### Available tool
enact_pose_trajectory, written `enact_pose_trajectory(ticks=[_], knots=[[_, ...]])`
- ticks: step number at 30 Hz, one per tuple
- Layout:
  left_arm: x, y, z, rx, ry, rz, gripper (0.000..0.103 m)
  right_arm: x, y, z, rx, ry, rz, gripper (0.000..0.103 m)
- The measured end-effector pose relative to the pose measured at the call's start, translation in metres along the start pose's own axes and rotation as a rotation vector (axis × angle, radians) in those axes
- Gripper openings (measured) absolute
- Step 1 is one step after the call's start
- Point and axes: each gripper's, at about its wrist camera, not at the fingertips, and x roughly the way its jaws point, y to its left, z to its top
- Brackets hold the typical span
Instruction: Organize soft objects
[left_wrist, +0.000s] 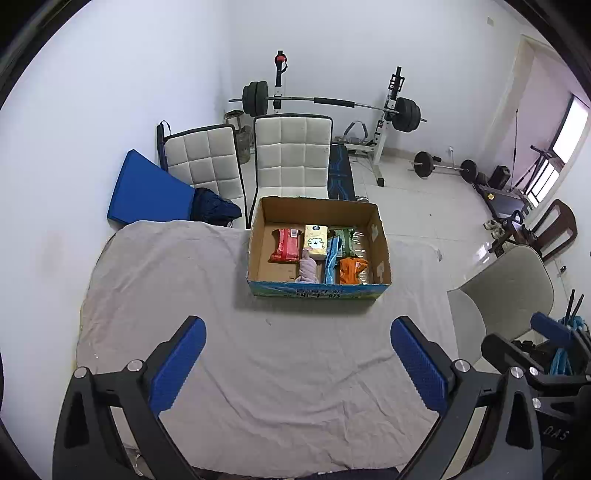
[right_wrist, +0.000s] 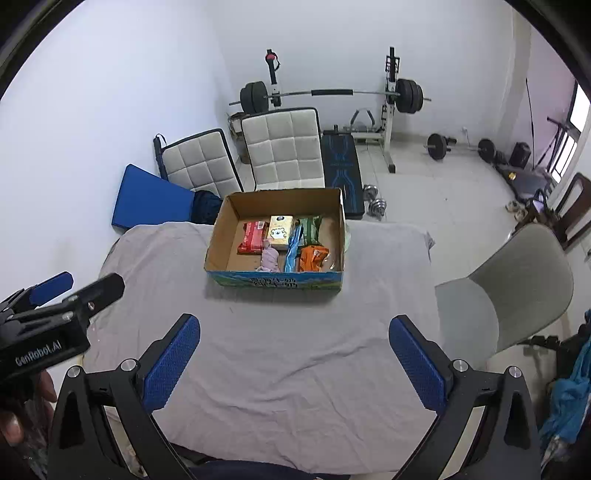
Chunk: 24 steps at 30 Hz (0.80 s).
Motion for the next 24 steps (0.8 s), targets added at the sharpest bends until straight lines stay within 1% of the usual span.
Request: enact_pose_trajectory(ticks=[5,8,13,19,24], knots=[[-0.009,0.001,-0.002,0.005,-0.029,0.016,0.103,-0.009,0.008,0.004,-0.015,-0.041,-0.033,0.103],[-0.011,0.003,0.000,-0.001,-0.052,0.028,0.103,-0.008,0.007,0.010,-0.009,-0.062,-0.063,0.103],[-0.008,0.007,0.007,-0.018,-0.072,0.029,0.103,-0.004,0.003,0.021,0.013,-0.086,-0.088,0.103],[0.001,0.011,0.016,-0.036,-0.079,0.030,0.103,0.000,0.000,0.031,0.025,-0.104,-0.105,0.103],[0.007,0.010,0.020,-0.035,-0.067,0.036,0.103,0.004,0.002,0.037,0.018,-0.107,-0.112,0.103]])
